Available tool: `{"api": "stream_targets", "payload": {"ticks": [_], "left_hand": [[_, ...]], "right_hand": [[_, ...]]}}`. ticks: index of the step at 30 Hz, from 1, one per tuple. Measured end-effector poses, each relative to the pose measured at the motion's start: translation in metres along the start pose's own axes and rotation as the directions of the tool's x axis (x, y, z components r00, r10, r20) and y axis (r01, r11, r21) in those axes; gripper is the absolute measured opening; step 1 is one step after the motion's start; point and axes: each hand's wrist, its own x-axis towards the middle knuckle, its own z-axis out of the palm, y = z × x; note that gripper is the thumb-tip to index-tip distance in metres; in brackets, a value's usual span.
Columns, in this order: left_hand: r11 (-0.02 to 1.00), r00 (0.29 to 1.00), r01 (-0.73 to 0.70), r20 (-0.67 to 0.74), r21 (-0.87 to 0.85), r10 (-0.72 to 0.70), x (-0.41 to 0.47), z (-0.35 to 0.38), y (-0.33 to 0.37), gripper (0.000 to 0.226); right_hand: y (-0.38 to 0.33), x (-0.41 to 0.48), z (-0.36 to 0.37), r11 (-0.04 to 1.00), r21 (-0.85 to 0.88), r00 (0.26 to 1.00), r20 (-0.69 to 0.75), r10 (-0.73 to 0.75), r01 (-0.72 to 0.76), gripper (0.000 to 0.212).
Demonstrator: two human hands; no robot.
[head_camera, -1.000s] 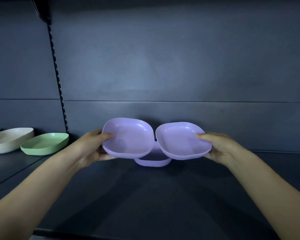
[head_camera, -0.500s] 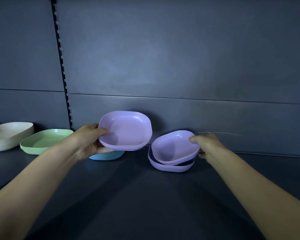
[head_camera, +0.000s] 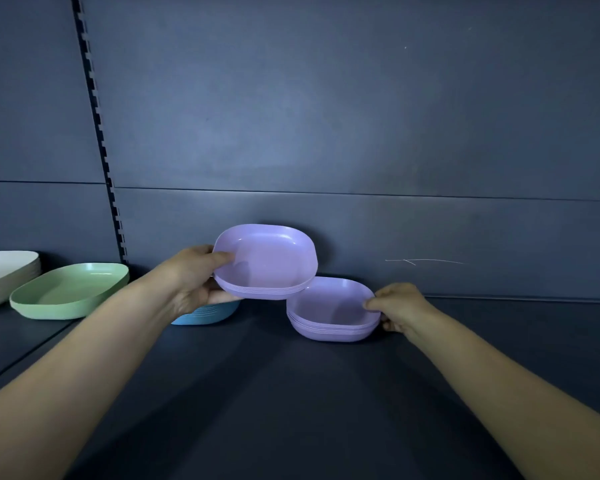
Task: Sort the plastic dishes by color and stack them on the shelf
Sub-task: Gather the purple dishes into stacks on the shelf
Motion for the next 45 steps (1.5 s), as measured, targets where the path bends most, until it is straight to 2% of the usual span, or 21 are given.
{"api": "stream_targets", "payload": {"ticks": [4, 7, 10, 12, 15, 17, 19, 22, 24, 26, 27, 30, 33, 36, 40, 43, 45], "left_hand": [[1.000, 1.000, 0.014, 0.027, 0.014, -0.014, 0.003, 0.021, -0.002, 0.010], [0.999, 0.999, 0.027, 0.031, 0.041, -0.028, 0.005, 0.039, -0.003, 0.010], [0.998, 0.998, 0.029, 0.049, 0.054, -0.032, 0.008, 0.056, -0.005, 0.014], [0.998, 0.997, 0.032, 0.073, 0.048, -0.035, 0.009, 0.064, -0.007, 0.013], [0.997, 0.996, -0.002, 0.085, 0.076, -0.005, 0.011, 0.073, -0.012, 0.014], [0.983, 0.997, -0.076, 0.032, 0.168, 0.072, 0.016, 0.075, -0.016, 0.016], [0.929, 0.983, -0.162, -0.029, 0.333, 0.182, 0.022, 0.075, -0.020, 0.021], [0.709, 0.952, -0.213, -0.021, 0.672, 0.305, 0.025, 0.076, -0.026, 0.037], [0.588, 0.950, -0.207, 0.018, 0.782, 0.311, 0.025, 0.078, -0.028, 0.040], [0.548, 0.965, -0.183, 0.042, 0.816, 0.261, 0.028, 0.079, -0.030, 0.039], [0.559, 0.974, -0.167, 0.049, 0.812, 0.220, 0.030, 0.079, -0.033, 0.037], [0.702, 0.992, -0.122, 0.060, 0.702, 0.112, 0.041, 0.077, -0.044, 0.028], [0.796, 0.996, -0.090, 0.070, 0.599, 0.060, 0.044, 0.075, -0.052, 0.033], [0.845, 0.996, -0.079, 0.086, 0.529, 0.039, 0.044, 0.075, -0.054, 0.031], [0.887, 0.998, -0.026, 0.060, 0.461, -0.002, 0.042, 0.076, -0.056, 0.028], [0.913, 0.999, -0.005, 0.046, 0.408, -0.015, 0.035, 0.076, -0.056, 0.033], [0.923, 0.999, -0.005, 0.036, 0.384, -0.010, 0.030, 0.076, -0.056, 0.028]], "right_hand": [[-0.003, -0.011, -0.013, 0.998, 0.067, 0.996, 0.089, 0.012, -0.018, 0.017], [-0.008, -0.017, -0.022, 0.989, 0.148, 0.998, 0.063, -0.022, 0.013, 0.013], [-0.015, -0.019, -0.025, 0.964, 0.261, 0.997, 0.044, -0.068, 0.054, 0.025], [-0.020, -0.021, -0.024, 0.942, 0.322, 0.993, 0.045, -0.112, 0.092, 0.026], [-0.024, -0.025, -0.022, 0.930, 0.339, 0.986, 0.041, -0.163, 0.140, 0.015], [-0.027, -0.025, -0.022, 0.936, 0.317, 0.985, 0.015, -0.170, 0.157, 0.007], [-0.028, -0.024, -0.022, 0.941, 0.296, 0.985, -0.001, -0.172, 0.165, 0.012], [-0.029, -0.019, -0.023, 0.962, 0.220, 0.987, -0.012, -0.160, 0.159, 0.014], [-0.026, -0.014, -0.024, 0.976, 0.164, 0.989, -0.032, -0.142, 0.145, 0.012], [-0.023, -0.010, -0.024, 0.984, 0.117, 0.991, -0.038, -0.127, 0.131, 0.011], [-0.021, -0.009, -0.023, 0.988, 0.084, 0.992, -0.038, -0.123, 0.126, 0.010], [-0.015, -0.008, -0.019, 0.992, 0.030, 0.992, -0.021, -0.123, 0.124, 0.009], [-0.010, -0.008, -0.018, 0.990, 0.007, 0.990, -0.013, -0.143, 0.143, 0.008], [-0.007, -0.010, -0.017, 0.992, 0.026, 0.992, 0.027, -0.125, 0.124, 0.010], [-0.004, -0.011, -0.015, 0.992, 0.129, 0.993, 0.116, -0.022, 0.007, 0.021], [-0.005, -0.014, -0.014, 0.989, 0.140, 0.986, 0.165, 0.027, -0.051, 0.020], [-0.006, -0.015, -0.014, 0.988, 0.144, 0.983, 0.181, 0.029, -0.055, 0.018]]}}
